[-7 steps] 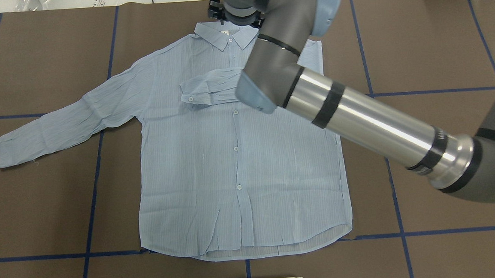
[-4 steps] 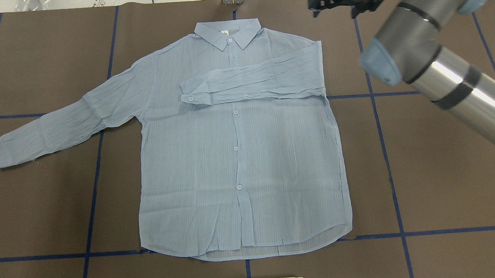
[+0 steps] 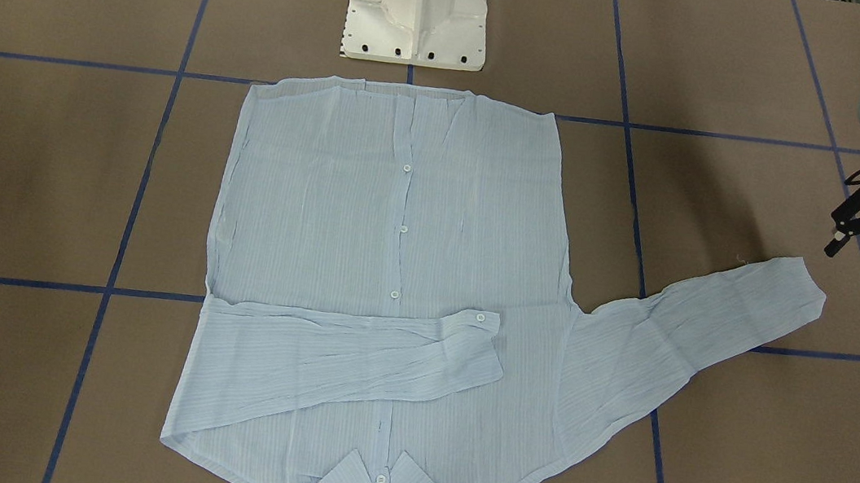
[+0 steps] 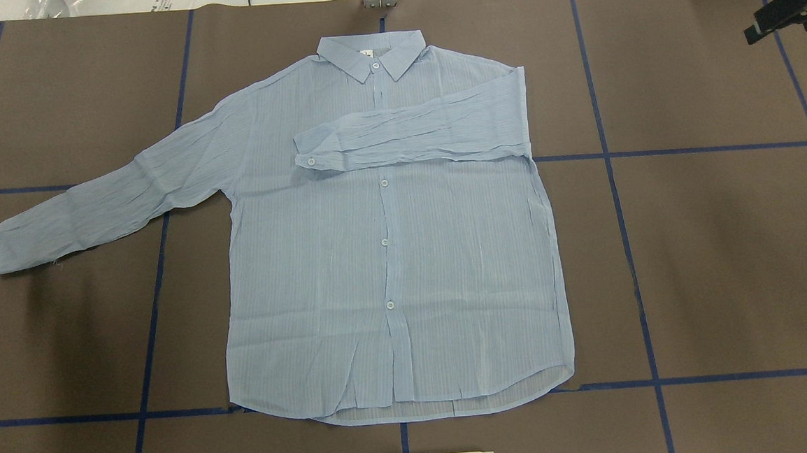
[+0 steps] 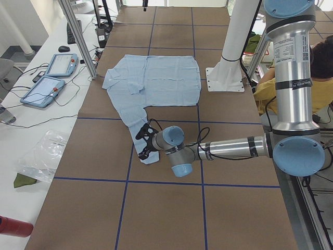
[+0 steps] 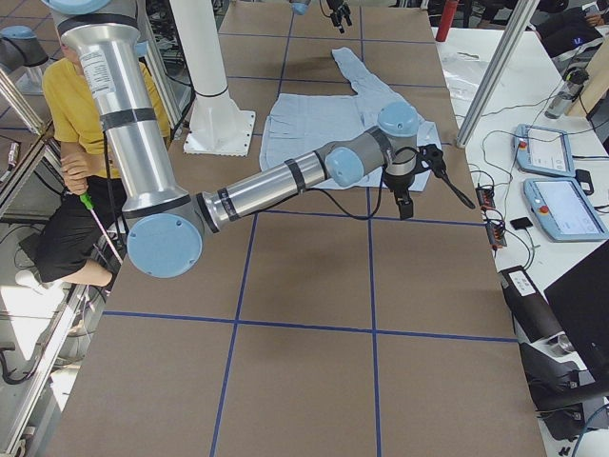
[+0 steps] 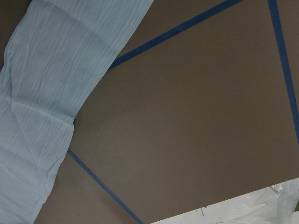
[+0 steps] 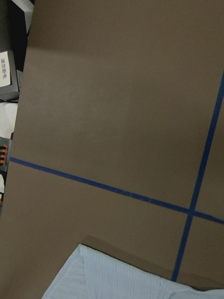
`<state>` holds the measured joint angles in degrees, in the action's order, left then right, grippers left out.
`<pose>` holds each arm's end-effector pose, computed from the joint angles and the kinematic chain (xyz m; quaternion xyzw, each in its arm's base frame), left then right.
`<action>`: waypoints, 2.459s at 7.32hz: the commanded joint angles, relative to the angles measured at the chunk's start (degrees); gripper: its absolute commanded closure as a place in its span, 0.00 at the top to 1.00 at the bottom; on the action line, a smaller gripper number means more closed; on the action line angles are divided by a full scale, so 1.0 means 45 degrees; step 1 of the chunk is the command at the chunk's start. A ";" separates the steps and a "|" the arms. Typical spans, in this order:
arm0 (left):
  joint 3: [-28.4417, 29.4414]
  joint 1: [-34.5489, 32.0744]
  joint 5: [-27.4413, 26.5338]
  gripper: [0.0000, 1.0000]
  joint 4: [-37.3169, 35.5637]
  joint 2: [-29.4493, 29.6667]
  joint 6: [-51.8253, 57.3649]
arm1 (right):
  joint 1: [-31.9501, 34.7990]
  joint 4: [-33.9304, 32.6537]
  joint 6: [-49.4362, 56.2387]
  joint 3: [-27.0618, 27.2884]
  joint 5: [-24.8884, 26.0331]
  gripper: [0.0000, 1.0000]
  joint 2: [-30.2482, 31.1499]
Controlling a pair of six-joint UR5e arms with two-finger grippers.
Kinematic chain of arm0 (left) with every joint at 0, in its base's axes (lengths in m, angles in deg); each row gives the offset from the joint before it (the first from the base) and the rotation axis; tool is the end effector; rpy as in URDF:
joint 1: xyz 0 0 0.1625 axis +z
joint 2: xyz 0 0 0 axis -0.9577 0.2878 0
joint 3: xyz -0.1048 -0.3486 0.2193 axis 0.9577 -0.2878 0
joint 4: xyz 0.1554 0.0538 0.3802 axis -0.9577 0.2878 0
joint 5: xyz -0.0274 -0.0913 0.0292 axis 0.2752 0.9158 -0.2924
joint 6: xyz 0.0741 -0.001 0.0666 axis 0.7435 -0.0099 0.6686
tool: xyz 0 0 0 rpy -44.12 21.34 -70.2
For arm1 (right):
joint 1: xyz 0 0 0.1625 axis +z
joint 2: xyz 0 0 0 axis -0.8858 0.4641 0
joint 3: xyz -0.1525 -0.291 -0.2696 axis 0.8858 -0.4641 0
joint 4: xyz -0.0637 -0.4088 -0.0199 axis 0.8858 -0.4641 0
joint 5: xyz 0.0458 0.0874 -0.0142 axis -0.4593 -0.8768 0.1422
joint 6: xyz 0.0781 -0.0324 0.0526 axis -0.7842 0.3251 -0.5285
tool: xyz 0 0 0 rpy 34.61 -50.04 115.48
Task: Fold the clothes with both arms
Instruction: 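Release the sleeve and raise the right gripper away from the shirt, then lower the left gripper to the cuff of the other sleeve and grasp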
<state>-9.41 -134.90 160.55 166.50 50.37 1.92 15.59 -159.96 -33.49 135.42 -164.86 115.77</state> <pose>0.1297 -0.4281 0.6420 0.3311 0.4343 0.0662 0.8351 -0.0579 -0.5863 0.4355 0.1548 -0.4027 -0.0546 0.9005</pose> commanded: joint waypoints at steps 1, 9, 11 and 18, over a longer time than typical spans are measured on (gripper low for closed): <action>0.0606 0.1171 -0.0836 0.85 0.0288 -0.0090 -0.0988 | 0.0433 0.0353 0.0589 0.0059 -0.0282 1.00 0.0600; 0.0864 0.2834 -0.2498 0.80 0.0620 -0.0187 -0.1615 | 0.0433 0.0608 0.0569 0.0215 -0.0262 1.00 0.1011; 0.0845 0.3068 -0.2713 0.80 0.0620 -0.0381 -0.1595 | 0.0433 0.0608 0.0569 0.0235 -0.0243 1.00 0.1051; 0.0864 0.3304 -0.3145 0.43 0.0601 -0.0383 -0.1576 | 0.0452 0.0608 0.0511 0.0293 -0.0379 1.00 0.1031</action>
<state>-5.60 -120.10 146.56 169.23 48.65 -5.23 17.61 -157.22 -31.08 136.69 -166.41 120.42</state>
